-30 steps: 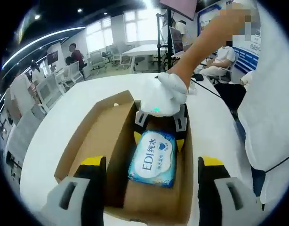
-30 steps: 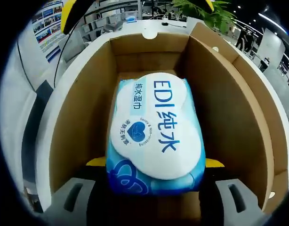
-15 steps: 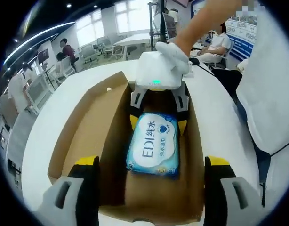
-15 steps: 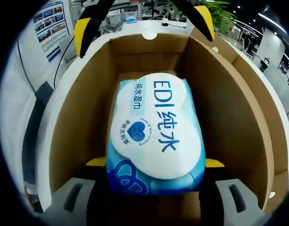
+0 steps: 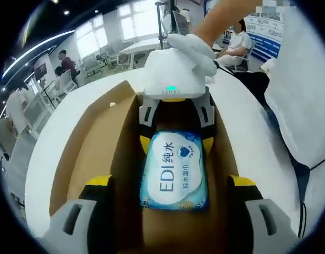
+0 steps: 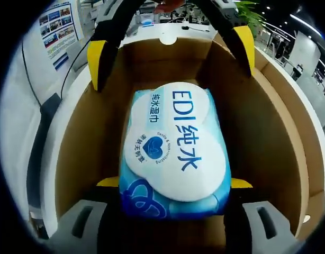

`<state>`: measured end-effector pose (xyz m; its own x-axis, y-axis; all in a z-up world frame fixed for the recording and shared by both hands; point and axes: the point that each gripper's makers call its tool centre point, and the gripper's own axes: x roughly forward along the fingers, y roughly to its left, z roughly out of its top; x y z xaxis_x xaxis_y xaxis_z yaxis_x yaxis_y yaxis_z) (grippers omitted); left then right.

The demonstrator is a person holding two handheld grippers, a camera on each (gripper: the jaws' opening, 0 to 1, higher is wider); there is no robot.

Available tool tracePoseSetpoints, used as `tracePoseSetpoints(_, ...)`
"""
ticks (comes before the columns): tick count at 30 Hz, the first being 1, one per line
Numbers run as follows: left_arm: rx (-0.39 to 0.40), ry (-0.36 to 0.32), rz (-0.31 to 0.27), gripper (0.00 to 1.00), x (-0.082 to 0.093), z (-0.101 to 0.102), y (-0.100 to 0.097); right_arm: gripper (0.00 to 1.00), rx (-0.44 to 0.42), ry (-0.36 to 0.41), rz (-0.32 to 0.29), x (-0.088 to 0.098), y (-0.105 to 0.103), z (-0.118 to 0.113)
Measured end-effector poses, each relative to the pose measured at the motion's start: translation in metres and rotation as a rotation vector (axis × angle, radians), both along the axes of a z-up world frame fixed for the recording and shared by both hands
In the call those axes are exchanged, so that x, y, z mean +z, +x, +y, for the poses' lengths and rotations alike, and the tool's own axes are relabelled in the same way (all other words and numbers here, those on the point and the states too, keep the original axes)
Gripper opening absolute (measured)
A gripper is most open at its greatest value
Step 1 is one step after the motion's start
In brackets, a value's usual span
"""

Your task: Operate the shoe box by opening the lid, removing the specified soft item, and placing it in the target area until the item is outside and the box remains undamaged.

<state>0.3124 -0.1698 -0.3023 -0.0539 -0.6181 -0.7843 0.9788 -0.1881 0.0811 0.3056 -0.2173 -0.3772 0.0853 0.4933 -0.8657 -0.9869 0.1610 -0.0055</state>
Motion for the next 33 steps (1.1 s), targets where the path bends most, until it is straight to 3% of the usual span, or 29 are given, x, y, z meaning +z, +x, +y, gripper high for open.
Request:
tracePoseSetpoints(2,-0.013,0.044,-0.010,0.86,-0.012,0.005,-0.001,0.76,0.000,0.001,-0.001,0.000,0.000,0.000)
tracePoseSetpoints(8,-0.002,0.073,-0.006,0.88,-0.030,0.007,0.003,0.76,0.000,0.000,-0.001,0.000,0.000,-0.001)
tracePoseSetpoints(11,-0.031,0.109,-0.035,0.89,-0.042,0.010,0.003,0.76,0.000,0.001,-0.001,0.000,0.000,-0.001)
tracePoseSetpoints(19,-0.011,0.123,-0.011,0.87,-0.053,0.001,0.001,0.76,-0.001,0.002,-0.002,0.000,0.001,-0.002)
tracePoseSetpoints(23,-0.010,0.122,-0.021,0.78,-0.058,-0.002,0.005,0.77,-0.001,0.001,-0.001,0.000,0.001,-0.002)
tracePoseSetpoints(28,0.006,0.117,-0.012,0.79,-0.058,0.000,0.004,0.77,-0.001,-0.002,-0.001,0.000,0.001,-0.001)
tracePoseSetpoints(33,0.003,0.167,-0.023,0.82,-0.069,0.004,0.005,0.77,0.001,-0.010,0.001,0.000,0.001,0.000)
